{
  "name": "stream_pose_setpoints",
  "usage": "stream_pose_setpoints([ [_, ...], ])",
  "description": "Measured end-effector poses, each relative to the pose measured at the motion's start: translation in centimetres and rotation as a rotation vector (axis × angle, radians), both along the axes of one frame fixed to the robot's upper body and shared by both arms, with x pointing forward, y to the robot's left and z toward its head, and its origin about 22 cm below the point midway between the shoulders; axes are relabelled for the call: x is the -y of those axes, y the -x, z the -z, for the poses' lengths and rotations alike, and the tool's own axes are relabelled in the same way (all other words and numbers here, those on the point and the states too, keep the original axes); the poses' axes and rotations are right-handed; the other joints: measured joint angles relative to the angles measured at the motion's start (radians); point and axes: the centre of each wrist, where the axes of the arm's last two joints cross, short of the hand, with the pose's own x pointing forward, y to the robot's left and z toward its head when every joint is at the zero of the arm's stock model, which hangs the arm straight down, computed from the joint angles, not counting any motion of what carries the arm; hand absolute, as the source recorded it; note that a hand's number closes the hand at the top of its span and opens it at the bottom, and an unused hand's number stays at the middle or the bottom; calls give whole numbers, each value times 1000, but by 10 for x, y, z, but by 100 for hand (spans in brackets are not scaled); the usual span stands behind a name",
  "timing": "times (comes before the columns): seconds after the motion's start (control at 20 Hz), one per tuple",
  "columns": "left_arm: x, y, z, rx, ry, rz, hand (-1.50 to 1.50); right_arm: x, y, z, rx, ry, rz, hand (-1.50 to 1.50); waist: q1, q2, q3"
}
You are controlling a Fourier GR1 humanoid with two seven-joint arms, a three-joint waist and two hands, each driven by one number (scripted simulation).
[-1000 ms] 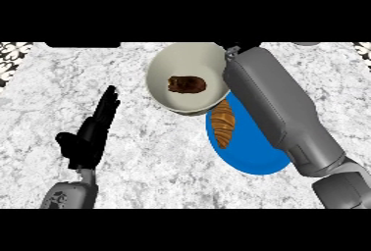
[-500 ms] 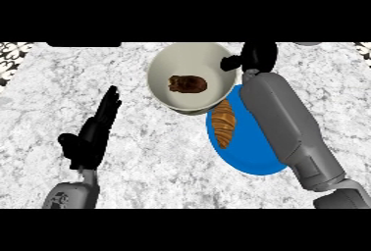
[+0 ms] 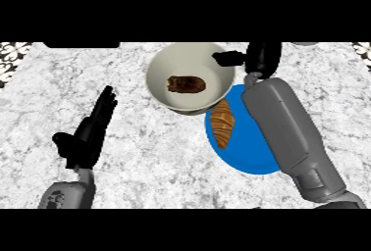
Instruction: Pick the sweet potato from the plate and place it in the bowl
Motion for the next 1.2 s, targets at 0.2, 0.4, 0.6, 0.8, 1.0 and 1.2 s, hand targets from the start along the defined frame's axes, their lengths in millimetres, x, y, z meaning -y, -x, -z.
stream_pose_setpoints([
  [0.2,0,-1,-2,-2,2,1,0,2,9,-16,67,-86,27,-150,-5,-3,0],
  [0.4,4,-1,1,1,6,-3,0,16,28,-24,89,-176,31,-150,-9,-4,0],
  [0.6,0,1,-1,-5,3,-6,0,30,55,-27,124,-265,21,-150,-11,-5,0],
  [0.8,4,-3,-5,-7,3,-6,0,55,81,-25,130,-317,-18,-150,-10,-3,0],
  [1.0,1,6,2,-4,7,-7,0,62,111,-15,139,-345,-62,-150,-6,-2,0],
  [1.2,5,1,-6,-4,3,-4,0,77,127,-7,124,-344,-89,-150,-3,-1,0],
])
